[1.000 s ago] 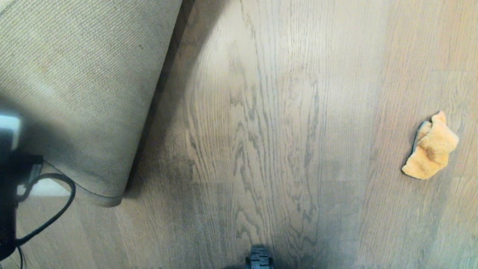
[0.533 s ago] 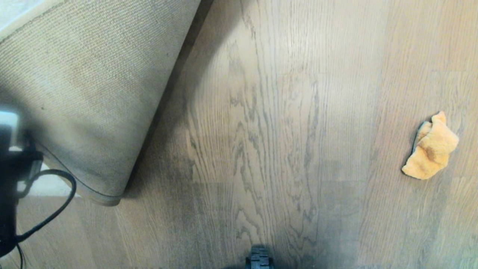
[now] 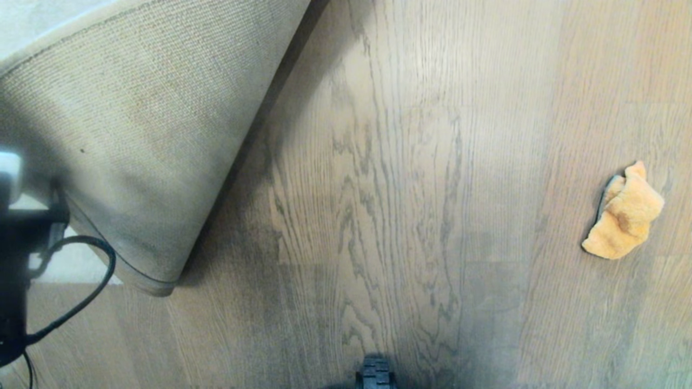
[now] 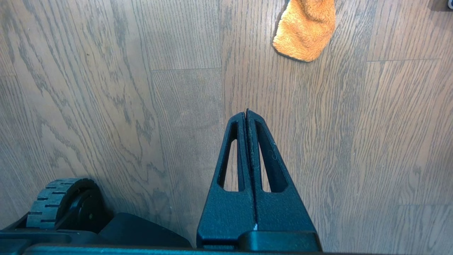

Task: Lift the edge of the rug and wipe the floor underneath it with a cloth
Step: Put down the rag

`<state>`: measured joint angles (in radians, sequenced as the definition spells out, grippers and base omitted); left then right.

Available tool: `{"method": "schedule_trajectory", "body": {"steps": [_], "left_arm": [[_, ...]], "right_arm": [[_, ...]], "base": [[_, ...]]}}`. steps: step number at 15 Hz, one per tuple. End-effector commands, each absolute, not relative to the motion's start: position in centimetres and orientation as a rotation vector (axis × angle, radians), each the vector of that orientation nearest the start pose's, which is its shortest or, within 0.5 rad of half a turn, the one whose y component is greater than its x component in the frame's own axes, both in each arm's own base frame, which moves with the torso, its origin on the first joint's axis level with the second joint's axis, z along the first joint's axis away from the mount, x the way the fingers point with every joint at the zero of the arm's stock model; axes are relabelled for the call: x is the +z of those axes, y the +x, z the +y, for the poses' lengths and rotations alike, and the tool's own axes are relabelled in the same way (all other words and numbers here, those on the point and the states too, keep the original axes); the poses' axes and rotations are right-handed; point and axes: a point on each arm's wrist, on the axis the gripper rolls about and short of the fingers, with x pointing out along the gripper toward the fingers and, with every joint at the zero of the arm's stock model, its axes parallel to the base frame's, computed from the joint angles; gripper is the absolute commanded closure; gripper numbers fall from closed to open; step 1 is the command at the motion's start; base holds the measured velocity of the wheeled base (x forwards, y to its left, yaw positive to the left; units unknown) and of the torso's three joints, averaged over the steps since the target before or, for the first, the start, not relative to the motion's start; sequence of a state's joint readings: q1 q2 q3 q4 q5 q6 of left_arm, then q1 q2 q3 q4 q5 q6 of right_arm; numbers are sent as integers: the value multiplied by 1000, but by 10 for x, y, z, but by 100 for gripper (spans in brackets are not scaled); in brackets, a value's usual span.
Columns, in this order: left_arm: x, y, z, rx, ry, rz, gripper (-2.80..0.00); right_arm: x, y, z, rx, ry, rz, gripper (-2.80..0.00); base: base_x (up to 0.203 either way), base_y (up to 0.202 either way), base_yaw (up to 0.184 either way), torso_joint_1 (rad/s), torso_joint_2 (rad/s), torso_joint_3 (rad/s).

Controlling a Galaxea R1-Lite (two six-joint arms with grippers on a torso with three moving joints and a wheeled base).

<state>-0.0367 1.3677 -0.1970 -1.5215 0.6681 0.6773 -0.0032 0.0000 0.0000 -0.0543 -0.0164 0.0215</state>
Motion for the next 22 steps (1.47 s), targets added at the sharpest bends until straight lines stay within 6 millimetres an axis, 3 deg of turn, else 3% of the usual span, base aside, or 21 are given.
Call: {"method": "schedule_trajectory", "body": {"steps": [1, 9, 16, 22], "left_arm": [[203, 167, 6, 717, 495, -171, -280], [220, 171, -8, 692, 440, -242, -280], [218, 154, -50, 675, 315, -161, -280], [220, 144, -64, 617, 284, -147, -280]], "right_arm": [[81, -23, 0, -19, 22, -54, 0], [81, -23, 0, -18, 22, -54, 0], [81, -23, 0, -19, 22, -54, 0], [81, -23, 0, -19, 22, -54, 0]], "base": [[0, 0, 0, 0, 0, 0], [0, 0, 0, 0, 0, 0], [0, 0, 0, 0, 0, 0], [0, 0, 0, 0, 0, 0]]}}
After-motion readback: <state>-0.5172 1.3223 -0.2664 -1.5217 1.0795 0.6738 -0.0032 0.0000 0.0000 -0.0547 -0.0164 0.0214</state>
